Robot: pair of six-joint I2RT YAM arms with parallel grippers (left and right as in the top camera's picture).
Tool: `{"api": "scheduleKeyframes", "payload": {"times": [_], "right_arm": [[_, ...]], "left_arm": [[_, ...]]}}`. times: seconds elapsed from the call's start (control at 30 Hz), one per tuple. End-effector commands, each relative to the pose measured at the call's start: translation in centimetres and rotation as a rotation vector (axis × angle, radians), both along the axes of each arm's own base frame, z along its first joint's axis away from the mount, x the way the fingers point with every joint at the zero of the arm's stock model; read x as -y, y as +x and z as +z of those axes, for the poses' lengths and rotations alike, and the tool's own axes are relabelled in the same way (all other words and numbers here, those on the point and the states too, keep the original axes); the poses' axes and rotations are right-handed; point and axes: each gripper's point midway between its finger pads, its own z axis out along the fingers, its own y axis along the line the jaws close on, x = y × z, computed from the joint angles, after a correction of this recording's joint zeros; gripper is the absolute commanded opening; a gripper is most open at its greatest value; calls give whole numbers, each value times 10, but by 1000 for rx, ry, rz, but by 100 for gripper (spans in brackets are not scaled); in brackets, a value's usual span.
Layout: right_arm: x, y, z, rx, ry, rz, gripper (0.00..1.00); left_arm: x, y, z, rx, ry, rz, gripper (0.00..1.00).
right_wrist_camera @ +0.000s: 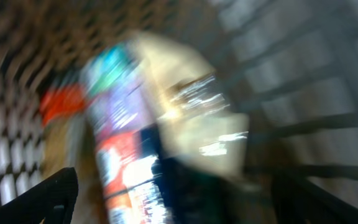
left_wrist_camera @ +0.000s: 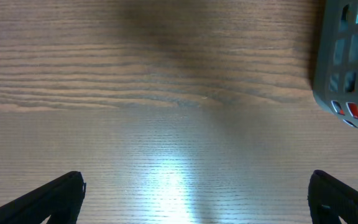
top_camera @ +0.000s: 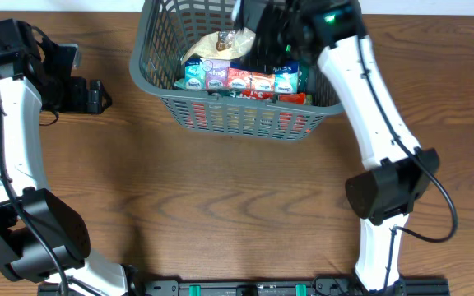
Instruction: Pack container
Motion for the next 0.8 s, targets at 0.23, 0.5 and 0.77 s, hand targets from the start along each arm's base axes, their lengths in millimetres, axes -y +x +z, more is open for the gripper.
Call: {"api": "scheduleKeyframes", "payload": {"times": [0.23, 0.5, 0.77], "right_arm": [[217, 2, 110, -1, 268, -1112, 99], [348, -72, 68, -265, 285, -1599, 99], [373, -87, 80, -249, 214, -1426, 99]], "left_arm": [[0, -2, 7, 17, 3, 9, 99], [0, -1, 15, 43, 11, 9, 99], [15, -16, 65, 166, -8, -15, 99]]}}
